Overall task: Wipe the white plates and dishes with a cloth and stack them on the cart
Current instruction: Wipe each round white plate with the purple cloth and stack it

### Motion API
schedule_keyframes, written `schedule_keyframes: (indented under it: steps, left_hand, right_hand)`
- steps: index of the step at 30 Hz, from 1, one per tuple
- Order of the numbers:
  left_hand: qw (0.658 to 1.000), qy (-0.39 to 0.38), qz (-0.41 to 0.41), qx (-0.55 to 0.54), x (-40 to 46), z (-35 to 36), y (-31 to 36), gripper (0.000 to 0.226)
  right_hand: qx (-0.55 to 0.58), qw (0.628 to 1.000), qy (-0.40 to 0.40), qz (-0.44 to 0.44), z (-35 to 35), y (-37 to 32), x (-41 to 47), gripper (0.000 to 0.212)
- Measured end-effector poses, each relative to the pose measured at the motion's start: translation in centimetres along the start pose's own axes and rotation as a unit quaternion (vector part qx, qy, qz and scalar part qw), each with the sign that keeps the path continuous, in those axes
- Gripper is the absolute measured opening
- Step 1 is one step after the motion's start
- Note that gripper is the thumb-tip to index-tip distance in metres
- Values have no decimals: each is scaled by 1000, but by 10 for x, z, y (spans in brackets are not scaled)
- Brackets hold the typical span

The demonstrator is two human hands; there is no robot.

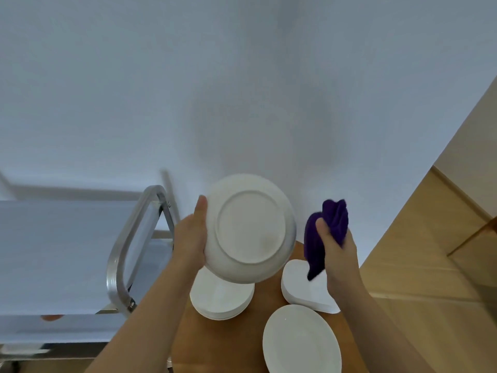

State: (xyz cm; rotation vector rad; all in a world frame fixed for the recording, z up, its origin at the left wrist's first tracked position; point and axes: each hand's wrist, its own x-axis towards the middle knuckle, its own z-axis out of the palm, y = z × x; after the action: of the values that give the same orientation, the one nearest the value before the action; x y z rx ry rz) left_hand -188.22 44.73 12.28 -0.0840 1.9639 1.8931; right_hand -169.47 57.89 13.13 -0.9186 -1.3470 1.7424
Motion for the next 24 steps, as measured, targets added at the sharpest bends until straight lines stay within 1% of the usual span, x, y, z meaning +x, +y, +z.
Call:
schedule_keyframes:
  steps: [1, 2, 3, 4, 5, 6, 7, 8, 9, 11, 13, 16, 17, 18, 19, 21, 23, 24]
  left_hand:
    - [998, 5, 46, 51, 0, 1, 4, 56]
    - [990, 4, 95, 99, -2, 3, 7, 57]
    - [980, -1, 143, 136, -5, 7, 10, 55]
    - [969, -12, 185, 160, -9, 11, 13, 55]
    - [959, -30, 219, 177, -14, 14, 15, 54]
    - [951, -56, 243, 183, -18, 16, 17, 53]
    - [945, -83, 258, 184, -21, 18, 18, 52]
    - [941, -104, 265, 184, -24, 18, 19, 51]
    - [939, -115, 267, 186, -26, 17, 20, 51]
    - [932, -122, 270, 209, -28, 15, 22, 54]
    - [915, -130, 292, 246, -30, 14, 24, 57]
    - [898, -132, 322, 270, -34, 12, 24, 63]
    - [898, -130, 326, 266, -35, 12, 23, 63]
    - [902, -126, 326, 254, -36, 10, 23, 61]
    - [910, -118, 320, 238, -36, 8, 23, 59]
    - [933, -80, 292, 196, -33, 4, 24, 55]
    - [961, -29, 238, 141, -30, -1, 29, 53]
    - [970, -10, 211, 119, -29, -2, 31, 53]
  right_hand:
    - [30, 999, -20, -31, 5, -7, 1, 34]
    - [54, 995, -58, -63, 11, -13, 1, 39]
    - [47, 987, -113, -99, 16, -19, 1, 43]
    - [-18, 972, -180, -149, 22, -26, 0, 49]
    - [-137, 937, -250, -204, 28, -32, -1, 54]
    - [-261, 886, -301, -239, 32, -36, 0, 57]
    - [-359, 837, -319, -261, 35, -38, 3, 58]
    - [-412, 813, -318, -261, 36, -40, 7, 60]
    - [-447, 797, -310, -263, 36, -40, 9, 65]
    - [-500, 758, -300, -293, 35, -37, 13, 85]
    - [-523, 733, -307, -307, 33, -35, 16, 101]
    - [-530, 705, -325, -341, 30, -40, 28, 108]
    - [-524, 705, -332, -343, 29, -43, 32, 109]
    - [-513, 715, -336, -336, 28, -45, 35, 109]
    - [-494, 735, -334, -323, 25, -47, 38, 110]
    - [-434, 796, -313, -282, 16, -45, 40, 109]
    - [-338, 872, -278, -220, 9, -38, 39, 108]
    - [-282, 903, -262, -193, 8, -32, 37, 107]
